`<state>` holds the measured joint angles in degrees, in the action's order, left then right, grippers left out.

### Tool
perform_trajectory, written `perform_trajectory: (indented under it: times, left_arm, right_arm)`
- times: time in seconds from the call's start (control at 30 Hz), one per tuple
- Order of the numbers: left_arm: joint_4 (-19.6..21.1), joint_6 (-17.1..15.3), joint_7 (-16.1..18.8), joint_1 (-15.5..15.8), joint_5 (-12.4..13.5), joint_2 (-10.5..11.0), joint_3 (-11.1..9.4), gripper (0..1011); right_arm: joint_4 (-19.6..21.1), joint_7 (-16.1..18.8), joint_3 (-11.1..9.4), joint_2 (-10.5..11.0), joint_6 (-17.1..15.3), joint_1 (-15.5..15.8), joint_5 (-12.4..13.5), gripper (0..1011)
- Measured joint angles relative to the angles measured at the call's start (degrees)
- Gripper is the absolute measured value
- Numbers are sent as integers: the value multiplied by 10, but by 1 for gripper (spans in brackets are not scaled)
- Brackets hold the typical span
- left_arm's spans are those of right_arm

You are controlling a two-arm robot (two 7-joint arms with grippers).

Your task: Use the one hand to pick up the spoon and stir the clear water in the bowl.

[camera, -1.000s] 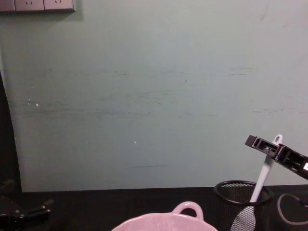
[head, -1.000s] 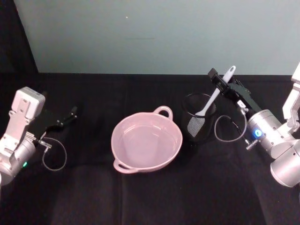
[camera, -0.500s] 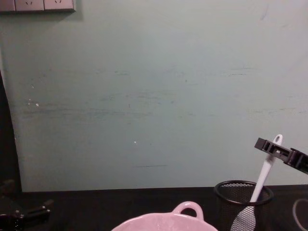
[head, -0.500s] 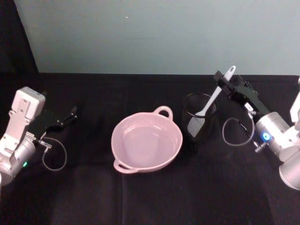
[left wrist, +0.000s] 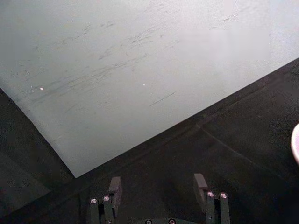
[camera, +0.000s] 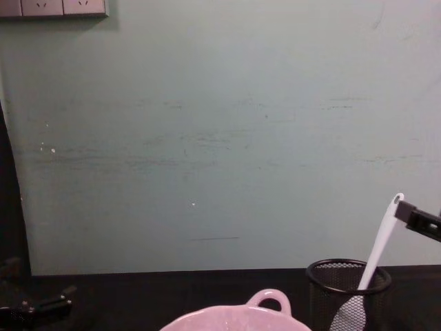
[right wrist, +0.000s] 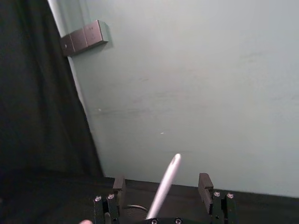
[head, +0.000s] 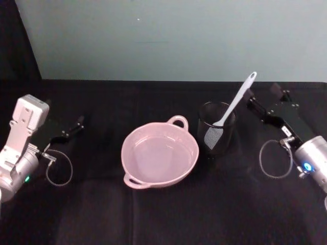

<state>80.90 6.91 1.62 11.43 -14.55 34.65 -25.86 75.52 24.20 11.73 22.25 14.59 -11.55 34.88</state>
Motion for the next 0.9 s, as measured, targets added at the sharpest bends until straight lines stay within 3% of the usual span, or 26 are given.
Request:
perform_trajectory:
  times: [0.2, 0.3, 0.43, 0.63, 0.9]
  left_arm:
    - [0, 0, 0, 0, 0, 0, 0, 1011]
    - [0, 0, 0, 0, 0, 0, 0, 1011]
    - [0, 0, 0, 0, 0, 0, 0, 1011]
    - [0, 0, 0, 0, 0, 0, 0, 1011]
    - [0, 0, 0, 0, 0, 0, 0, 1011]
  right_arm:
    - [-26, -23, -3, 8, 40, -9, -62, 1002]
    - [-66, -52, -4, 4, 60, -30, -108, 1003]
    - [-105, -60, -8, -5, 70, -52, -119, 1002]
    - [-196, -84, -14, -29, 93, -102, -147, 1003]
    - [-221, -115, -12, -40, 103, -118, -190, 1002]
